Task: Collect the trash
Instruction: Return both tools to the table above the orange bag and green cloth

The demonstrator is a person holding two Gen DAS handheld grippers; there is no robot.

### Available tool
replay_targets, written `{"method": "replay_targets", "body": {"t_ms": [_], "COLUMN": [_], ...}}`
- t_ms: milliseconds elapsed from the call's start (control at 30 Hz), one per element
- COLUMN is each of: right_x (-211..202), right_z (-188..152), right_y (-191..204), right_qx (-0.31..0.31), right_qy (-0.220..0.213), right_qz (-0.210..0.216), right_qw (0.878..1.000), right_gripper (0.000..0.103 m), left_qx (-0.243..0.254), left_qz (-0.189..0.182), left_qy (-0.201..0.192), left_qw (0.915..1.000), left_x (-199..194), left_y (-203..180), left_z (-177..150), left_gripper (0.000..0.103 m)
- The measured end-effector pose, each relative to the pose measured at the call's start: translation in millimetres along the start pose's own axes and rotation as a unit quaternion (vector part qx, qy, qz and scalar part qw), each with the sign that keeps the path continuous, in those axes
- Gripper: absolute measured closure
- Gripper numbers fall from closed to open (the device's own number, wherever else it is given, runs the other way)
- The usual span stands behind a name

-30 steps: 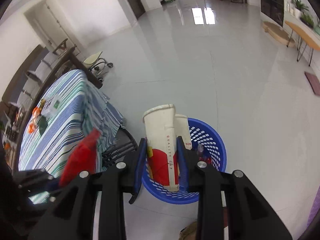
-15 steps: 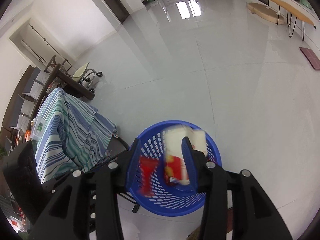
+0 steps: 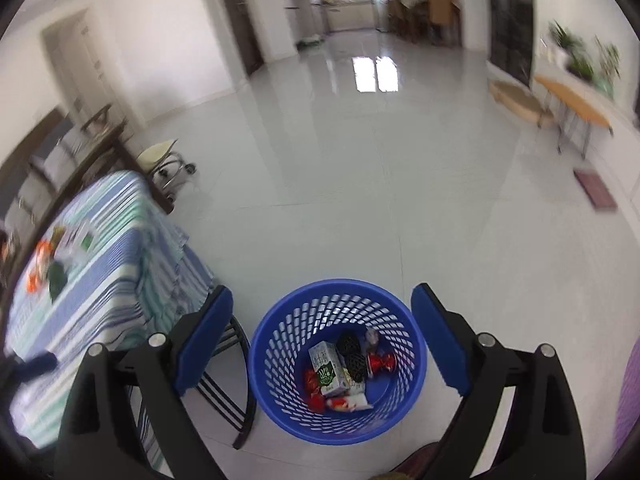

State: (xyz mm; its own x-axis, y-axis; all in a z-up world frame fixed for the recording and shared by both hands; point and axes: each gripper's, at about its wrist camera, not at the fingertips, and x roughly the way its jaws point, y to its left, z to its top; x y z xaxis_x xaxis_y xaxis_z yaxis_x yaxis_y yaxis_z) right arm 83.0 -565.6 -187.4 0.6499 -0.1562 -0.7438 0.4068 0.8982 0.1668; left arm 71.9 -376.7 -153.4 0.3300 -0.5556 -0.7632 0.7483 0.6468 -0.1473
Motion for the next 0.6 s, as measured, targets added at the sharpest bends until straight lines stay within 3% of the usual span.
{"method": "replay_targets", "body": {"t_ms": [133, 333, 600], "right_x": [-22, -46, -15], "right_z": [-17, -57, -71], "right_y": [89, 207, 302], "right_qx": [-0.109, -0.195, -0.233], "right_qy": [-0.039, -0.031, 0.022], "right_qz": [0.041, 0.131, 0.139], "right_qw": [0.992, 0.972, 0.962], "right_gripper": [0.015, 0.006, 0.006], "left_qx": [0.007, -0.050, -0.133], "left_qz": [0.080, 0.171, 0.228], "left_qy": [0.001, 0.003, -0.004], "left_qw": [0.9968, 0.9841, 0.9645], "left_x": [-43, -91, -116], "left_y": [49, 149, 246], "left_z": [-34, -79, -108], "left_gripper": [0.007, 0.007, 0.005]}}
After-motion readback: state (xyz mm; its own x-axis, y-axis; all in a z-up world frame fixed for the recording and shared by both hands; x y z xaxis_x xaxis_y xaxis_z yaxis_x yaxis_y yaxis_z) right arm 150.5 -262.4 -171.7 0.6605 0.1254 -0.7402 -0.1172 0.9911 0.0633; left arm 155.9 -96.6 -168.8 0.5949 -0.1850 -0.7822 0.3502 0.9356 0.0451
